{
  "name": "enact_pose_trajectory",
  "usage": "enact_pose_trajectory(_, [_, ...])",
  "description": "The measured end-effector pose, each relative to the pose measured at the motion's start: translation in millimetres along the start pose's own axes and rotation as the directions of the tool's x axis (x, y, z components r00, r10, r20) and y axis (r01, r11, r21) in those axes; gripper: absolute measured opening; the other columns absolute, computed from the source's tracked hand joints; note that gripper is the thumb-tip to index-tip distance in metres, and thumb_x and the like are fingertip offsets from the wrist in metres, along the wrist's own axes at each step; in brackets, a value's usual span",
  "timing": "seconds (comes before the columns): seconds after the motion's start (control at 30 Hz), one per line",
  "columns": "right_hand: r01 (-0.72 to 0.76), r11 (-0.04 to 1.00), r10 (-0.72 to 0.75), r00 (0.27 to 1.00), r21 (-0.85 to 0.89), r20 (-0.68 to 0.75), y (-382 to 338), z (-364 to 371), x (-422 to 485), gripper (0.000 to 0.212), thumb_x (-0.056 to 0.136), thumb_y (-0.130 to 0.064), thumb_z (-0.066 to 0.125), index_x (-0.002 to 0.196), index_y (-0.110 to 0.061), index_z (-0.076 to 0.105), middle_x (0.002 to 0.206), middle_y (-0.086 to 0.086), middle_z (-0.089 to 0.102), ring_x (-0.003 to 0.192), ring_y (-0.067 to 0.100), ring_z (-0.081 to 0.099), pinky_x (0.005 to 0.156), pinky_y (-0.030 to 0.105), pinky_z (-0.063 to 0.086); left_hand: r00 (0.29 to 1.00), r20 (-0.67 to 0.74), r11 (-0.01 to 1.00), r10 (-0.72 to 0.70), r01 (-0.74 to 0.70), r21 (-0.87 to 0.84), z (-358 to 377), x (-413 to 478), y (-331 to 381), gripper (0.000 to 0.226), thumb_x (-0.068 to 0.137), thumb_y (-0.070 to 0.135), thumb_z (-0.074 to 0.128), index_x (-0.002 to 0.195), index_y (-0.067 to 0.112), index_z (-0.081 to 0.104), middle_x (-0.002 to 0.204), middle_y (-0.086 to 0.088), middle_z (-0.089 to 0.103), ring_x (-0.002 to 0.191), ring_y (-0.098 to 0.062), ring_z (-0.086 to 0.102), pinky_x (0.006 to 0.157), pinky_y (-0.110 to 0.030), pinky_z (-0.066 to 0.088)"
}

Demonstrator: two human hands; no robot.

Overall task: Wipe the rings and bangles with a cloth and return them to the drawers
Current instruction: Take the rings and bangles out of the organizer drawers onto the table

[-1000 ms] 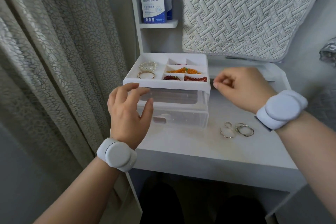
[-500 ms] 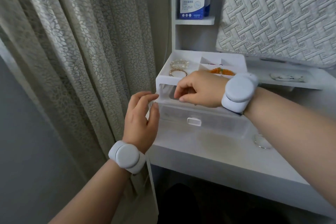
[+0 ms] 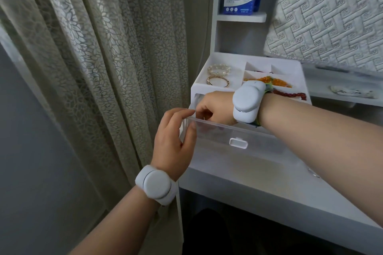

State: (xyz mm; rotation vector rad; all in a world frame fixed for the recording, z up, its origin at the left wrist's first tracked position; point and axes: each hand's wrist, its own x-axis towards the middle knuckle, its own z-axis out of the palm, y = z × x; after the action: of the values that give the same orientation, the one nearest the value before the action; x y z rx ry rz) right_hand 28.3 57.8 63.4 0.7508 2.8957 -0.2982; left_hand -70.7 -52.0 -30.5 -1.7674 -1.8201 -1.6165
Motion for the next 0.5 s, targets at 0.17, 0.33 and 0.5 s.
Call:
enact_pose_trajectory(0.17, [-0.048, 0.997, 0.052, 0.996, -0.057, 0.073, -5, -2, 3, 0.015, 0.089, -0.021, 0.061, 0.102, -0.016, 0.066, 0.073, -0.014, 0.050, 0.068, 0.006, 0.050, 0.052, 0.007, 0.032, 1.000, 0.005, 1.000, -0.002, 0.002, -0.014, 0, 0, 1, 0.032, 0.089, 0.029, 0.048, 0.112, 0.011, 0.060, 0.110, 0.001, 0.055, 0.101, 0.000, 0.048, 0.088, -0.006, 0.035])
enact_pose_trajectory(0.33, [-0.077, 0.997, 0.075, 0.988, -0.007, -0.132, 1, -5, -12, 0.012, 0.085, -0.014, 0.059, 0.088, -0.011, 0.070, 0.063, -0.013, 0.056, 0.058, 0.008, 0.057, 0.060, 0.021, 0.048, 1.000, -0.004, 0.999, 0.029, -0.029, 0.045, 2, 0, 3, 0.042, 0.084, 0.040, 0.054, 0.114, 0.010, 0.059, 0.115, -0.006, 0.054, 0.109, -0.012, 0.049, 0.095, -0.022, 0.040])
enact_pose_trajectory(0.5, [-0.103, 0.989, 0.132, 0.936, 0.105, -0.327, 13, -18, -38, 0.009, 0.083, -0.013, 0.060, 0.078, -0.013, 0.067, 0.061, -0.008, 0.062, 0.041, 0.001, 0.056, 0.058, 0.019, 0.048, 0.991, -0.039, 0.971, 0.126, -0.115, 0.210, 13, -3, 16, 0.048, 0.079, 0.048, 0.060, 0.116, 0.018, 0.056, 0.123, -0.010, 0.052, 0.120, -0.025, 0.041, 0.104, -0.051, 0.033])
